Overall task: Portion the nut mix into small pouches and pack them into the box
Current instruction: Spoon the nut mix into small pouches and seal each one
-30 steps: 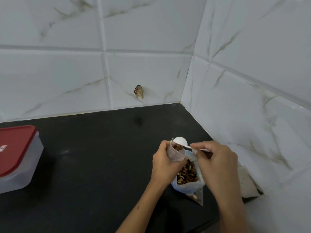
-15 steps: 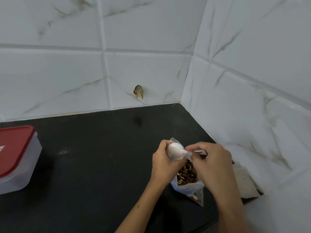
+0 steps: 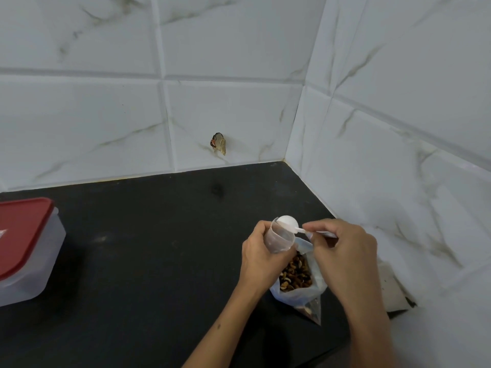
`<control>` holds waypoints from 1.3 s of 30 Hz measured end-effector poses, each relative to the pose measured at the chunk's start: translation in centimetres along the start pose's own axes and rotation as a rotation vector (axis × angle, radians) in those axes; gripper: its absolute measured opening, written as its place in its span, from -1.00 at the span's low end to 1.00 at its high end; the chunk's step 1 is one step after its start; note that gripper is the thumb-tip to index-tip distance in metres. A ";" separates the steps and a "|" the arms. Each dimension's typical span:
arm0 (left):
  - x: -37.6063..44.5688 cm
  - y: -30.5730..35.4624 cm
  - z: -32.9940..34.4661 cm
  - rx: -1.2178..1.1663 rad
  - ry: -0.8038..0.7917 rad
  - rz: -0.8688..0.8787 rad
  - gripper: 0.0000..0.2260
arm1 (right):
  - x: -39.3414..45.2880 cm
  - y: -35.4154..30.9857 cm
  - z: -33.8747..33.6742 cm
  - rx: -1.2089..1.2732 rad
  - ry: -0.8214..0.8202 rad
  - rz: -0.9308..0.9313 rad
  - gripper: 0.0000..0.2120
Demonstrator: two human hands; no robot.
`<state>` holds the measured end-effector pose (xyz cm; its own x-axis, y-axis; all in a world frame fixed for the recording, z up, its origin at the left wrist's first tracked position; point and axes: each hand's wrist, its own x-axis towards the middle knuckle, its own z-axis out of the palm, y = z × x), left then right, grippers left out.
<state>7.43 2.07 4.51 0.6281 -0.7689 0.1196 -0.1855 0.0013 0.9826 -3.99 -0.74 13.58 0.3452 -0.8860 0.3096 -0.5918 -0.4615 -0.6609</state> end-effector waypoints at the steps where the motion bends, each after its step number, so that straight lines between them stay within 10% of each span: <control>1: 0.0 0.0 0.0 0.007 0.001 0.003 -0.68 | 0.0 0.0 -0.1 0.011 0.022 -0.012 -0.83; 10: -0.2 -0.6 -0.6 0.009 0.036 -0.009 -0.73 | 0.4 1.4 -0.6 0.231 0.054 0.148 -0.84; 25: -1.0 -4.8 -1.7 0.018 -0.023 -0.197 -0.75 | 0.3 7.3 7.8 -0.161 -0.094 0.395 -0.76; 39: -1.0 -6.5 -0.1 -0.232 -0.123 -0.357 -0.38 | 0.9 8.6 8.1 0.114 -0.166 0.603 -0.88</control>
<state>8.07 2.95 -1.98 0.5243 -0.8178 -0.2373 0.2105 -0.1456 0.9667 -2.89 -5.11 2.70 0.0895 -0.9656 -0.2440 -0.6391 0.1322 -0.7577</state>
